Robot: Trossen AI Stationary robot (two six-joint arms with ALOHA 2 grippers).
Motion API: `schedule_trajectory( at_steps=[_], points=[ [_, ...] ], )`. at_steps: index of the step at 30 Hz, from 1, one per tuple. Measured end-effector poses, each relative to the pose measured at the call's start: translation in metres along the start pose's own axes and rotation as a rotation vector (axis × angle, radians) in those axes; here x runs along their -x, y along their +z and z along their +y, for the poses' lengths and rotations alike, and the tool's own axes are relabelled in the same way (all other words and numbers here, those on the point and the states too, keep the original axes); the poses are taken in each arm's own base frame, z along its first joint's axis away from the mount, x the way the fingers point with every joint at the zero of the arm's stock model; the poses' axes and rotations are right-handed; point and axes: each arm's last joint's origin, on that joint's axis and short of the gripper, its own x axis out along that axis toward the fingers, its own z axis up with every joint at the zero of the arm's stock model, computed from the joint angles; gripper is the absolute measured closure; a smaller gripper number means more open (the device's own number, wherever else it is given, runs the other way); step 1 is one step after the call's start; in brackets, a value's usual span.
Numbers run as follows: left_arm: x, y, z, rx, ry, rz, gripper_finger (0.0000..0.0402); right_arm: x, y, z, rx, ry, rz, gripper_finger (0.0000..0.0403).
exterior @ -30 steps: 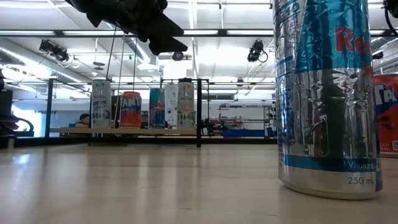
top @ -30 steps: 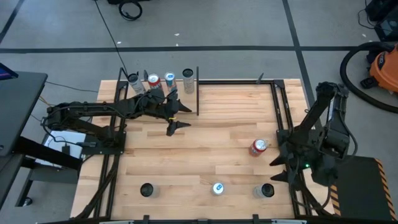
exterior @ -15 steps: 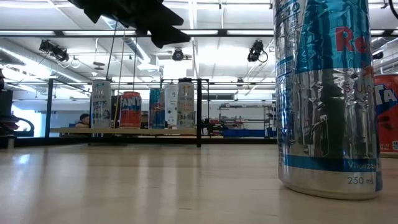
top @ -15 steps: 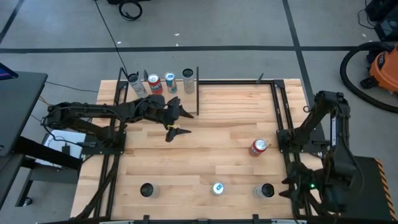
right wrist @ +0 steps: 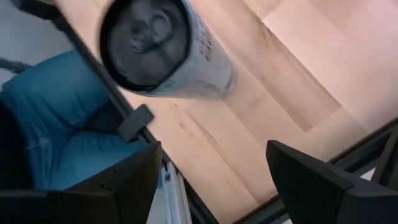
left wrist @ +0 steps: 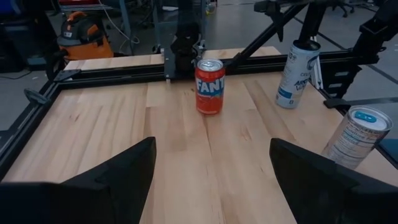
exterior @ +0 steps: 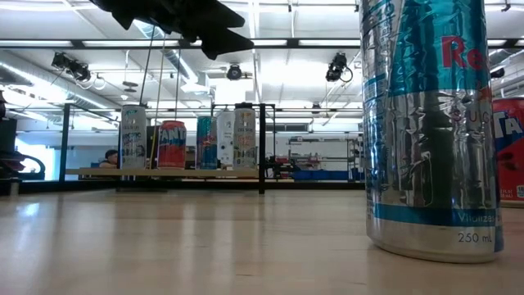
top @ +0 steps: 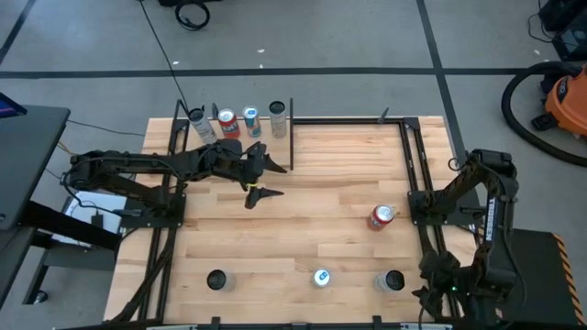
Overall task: Place canned beverage on shelf
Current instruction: Put the white blue soda can aligned with the other white blue soda can on the shelf
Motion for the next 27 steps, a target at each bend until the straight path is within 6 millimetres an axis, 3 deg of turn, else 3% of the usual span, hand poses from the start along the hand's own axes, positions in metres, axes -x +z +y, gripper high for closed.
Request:
schedule_trajectory(
  at_steps=[12, 27],
  points=[
    [0.0, 0.0, 0.0, -0.001, 0.001, 0.0, 0.0086, -0.035, -0.011, 0.013, 0.039, -0.06, -0.047, 0.0105],
    [0.0, 0.0, 0.0, -0.002, 0.001, -0.002, 0.0086, -0.041, -0.004, 0.019, -0.017, -0.109, 0.015, 0.0088]
  ],
)
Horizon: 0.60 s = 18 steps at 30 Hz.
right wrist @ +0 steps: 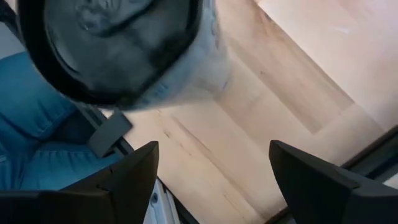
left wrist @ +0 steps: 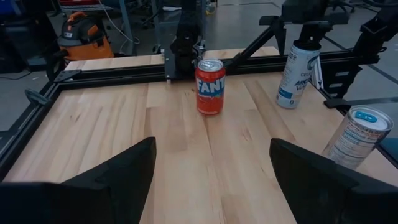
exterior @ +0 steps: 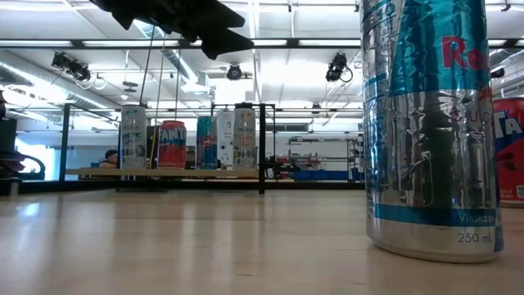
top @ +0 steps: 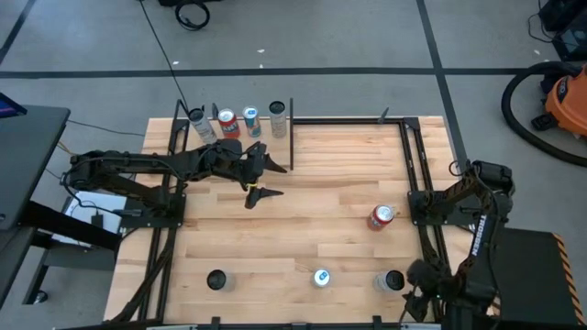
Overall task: Place canned beverage on shelf
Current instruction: Put the white blue soda can aligned with the other white blue soda can on the shelf
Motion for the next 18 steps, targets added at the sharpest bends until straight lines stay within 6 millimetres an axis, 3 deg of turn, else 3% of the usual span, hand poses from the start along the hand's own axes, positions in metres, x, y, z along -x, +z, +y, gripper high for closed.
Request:
schedule_trajectory(
  at_steps=[13, 18],
  points=[
    [0.0, 0.0005, 0.0001, -0.001, 0.001, -0.005, 0.0086, -0.0003, 0.0002, 0.0027, 0.023, 0.026, -0.003, 0.0078],
    [0.0, 0.0005, 0.0001, -0.001, 0.001, -0.005, 0.0086, 0.0004, 0.0028, 0.0056, 0.059, 0.109, -0.134, 0.006]
  ],
)
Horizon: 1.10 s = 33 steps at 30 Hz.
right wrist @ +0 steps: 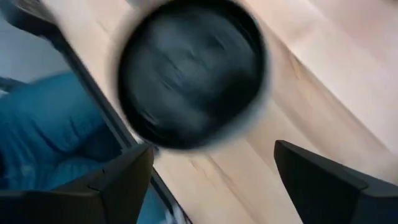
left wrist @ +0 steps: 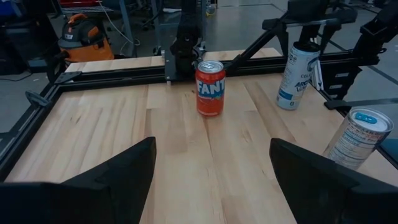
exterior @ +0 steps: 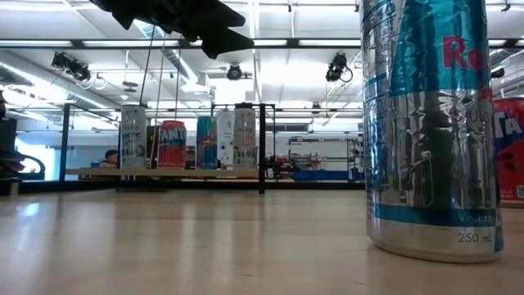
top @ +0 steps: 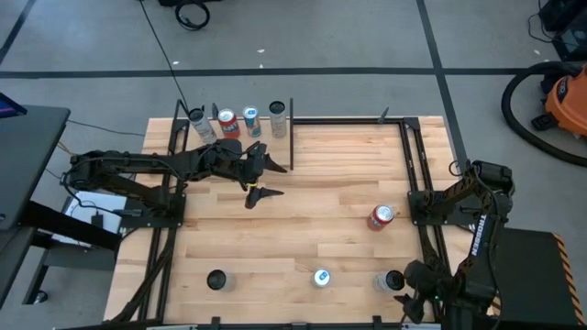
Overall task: Place canned beverage on shelf
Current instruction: Put the white blue soda can aligned with the other white blue soda can on the shelf
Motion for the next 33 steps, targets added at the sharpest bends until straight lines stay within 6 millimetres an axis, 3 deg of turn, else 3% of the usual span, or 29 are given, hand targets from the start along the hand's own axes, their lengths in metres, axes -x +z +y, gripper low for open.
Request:
schedule_trajectory(
  at_steps=[12, 20, 33],
  points=[
    [0.0, 0.0, 0.0, 0.0, 0.0, 0.001, 0.0086, -0.011, 0.001, 0.004, 0.034, -0.013, -0.061, 0.0052],
    [0.0, 0.0, 0.0, -0.001, 0.0, 0.0, 0.0086, -0.031, 0.009, 0.01, 0.007, -0.073, -0.076, 0.0052],
    [0.0, 0.0, 0.0, -0.001, 0.0, 0.0, 0.0086, -0.039, 0.024, 0.015, 0.024, -0.107, -0.048, 0.0053]
  ],
)
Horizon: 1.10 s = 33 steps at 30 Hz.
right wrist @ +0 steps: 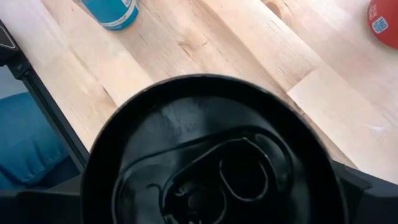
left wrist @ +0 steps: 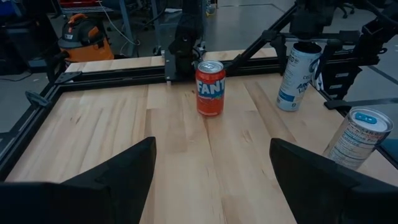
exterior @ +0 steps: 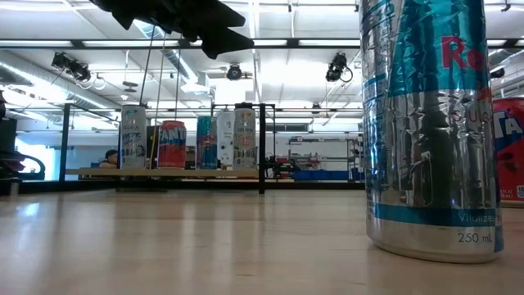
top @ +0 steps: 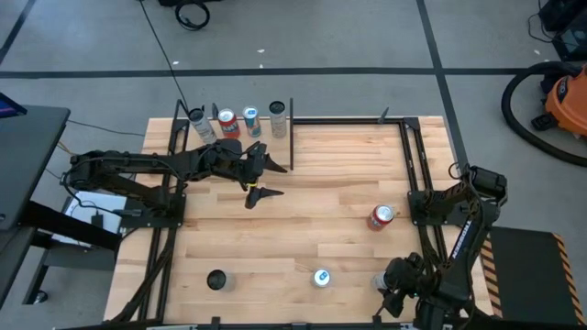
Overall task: Place canned beverage on shelf
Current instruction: Put the white blue soda can aligned with the other white blue soda can on the shelf
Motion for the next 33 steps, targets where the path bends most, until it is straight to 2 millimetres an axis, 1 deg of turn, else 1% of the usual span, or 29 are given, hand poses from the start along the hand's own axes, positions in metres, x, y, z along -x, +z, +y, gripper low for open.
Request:
schedule_trajectory(
  at_steps=[5, 7, 13, 19, 22, 25, 28, 33],
  points=[
    [0.0, 0.0, 0.0, 0.0, 0.0, 0.0, 0.0086, -0.002, 0.003, 0.001, -0.009, -0.005, -0.002, 0.0058],
    [0.0, 0.0, 0.0, 0.0, 0.0, 0.0, 0.0086, -0.003, 0.005, 0.002, -0.004, -0.005, -0.003, 0.0067],
    [0.0, 0.0, 0.0, 0.0, 0.0, 0.0, 0.0086, -0.007, 0.015, 0.004, -0.024, -0.025, -0.003, 0.0129],
    [0.0, 0.0, 0.0, 0.0, 0.0, 0.0, 0.0086, -0.016, 0.033, 0.008, -0.059, -0.04, -0.034, 0.0133],
    [0.0, 0.0, 0.0, 0.0, 0.0, 0.0, 0.0086, -0.023, 0.047, 0.009, -0.025, -0.064, -0.039, 0.0133],
    [0.0, 0.0, 0.0, 0.0, 0.0, 0.0, 0.0086, -0.03, 0.065, 0.009, 0.025, -0.097, -0.025, 0.0133],
    [0.0, 0.0, 0.0, 0.0, 0.0, 0.0, 0.0086, -0.036, 0.087, 0.006, 0.09, -0.128, -0.021, 0.0133],
    [0.0, 0.0, 0.0, 0.0, 0.0, 0.0, 0.0086, -0.041, 0.13, 0.003, 0.191, -0.103, -0.035, 0.0128]
  ],
)
